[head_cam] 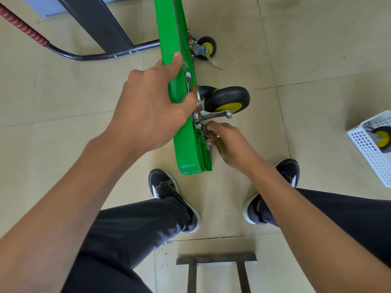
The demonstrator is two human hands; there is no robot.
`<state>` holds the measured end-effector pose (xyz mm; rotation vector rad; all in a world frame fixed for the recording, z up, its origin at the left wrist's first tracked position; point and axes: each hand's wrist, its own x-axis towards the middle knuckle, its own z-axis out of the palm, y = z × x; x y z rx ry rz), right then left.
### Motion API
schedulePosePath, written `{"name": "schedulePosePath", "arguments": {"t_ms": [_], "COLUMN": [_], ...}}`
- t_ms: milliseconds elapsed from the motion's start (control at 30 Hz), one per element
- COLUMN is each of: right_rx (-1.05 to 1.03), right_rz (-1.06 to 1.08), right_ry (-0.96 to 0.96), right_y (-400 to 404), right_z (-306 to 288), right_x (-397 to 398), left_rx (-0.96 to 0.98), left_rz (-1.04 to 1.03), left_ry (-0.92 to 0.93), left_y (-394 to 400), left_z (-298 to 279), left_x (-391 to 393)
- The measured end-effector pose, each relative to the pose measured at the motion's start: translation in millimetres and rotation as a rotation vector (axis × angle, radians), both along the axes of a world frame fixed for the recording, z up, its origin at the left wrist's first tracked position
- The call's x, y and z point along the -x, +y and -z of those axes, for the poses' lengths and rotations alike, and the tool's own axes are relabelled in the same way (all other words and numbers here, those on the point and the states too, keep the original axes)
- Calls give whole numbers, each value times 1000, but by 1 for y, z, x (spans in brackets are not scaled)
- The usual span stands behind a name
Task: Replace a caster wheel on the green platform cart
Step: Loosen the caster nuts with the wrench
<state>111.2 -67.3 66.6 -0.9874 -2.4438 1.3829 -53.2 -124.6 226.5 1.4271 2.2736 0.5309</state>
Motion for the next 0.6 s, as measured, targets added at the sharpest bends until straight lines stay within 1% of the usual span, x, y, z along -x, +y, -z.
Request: {"name": "schedulePosePath", "arguments": {"t_ms": [167, 267, 367, 600], "right_rx": [241, 373, 411, 480], "right_rz": [126, 196, 186, 151], "right_ry": [22, 69, 114, 81], "right_y": [-20, -32, -37, -31], "right_z": [11, 5, -11, -28], "right_x": [-29, -34, -28, -22], "left_rx": [11, 16, 11, 10], "left_rz": [17, 24, 19, 30], "left_ry": [29, 38, 36, 49], "left_y": [1, 1, 1, 1], "left_z": [-1, -1, -1, -2], "left_x": [0, 0, 1, 0]}}
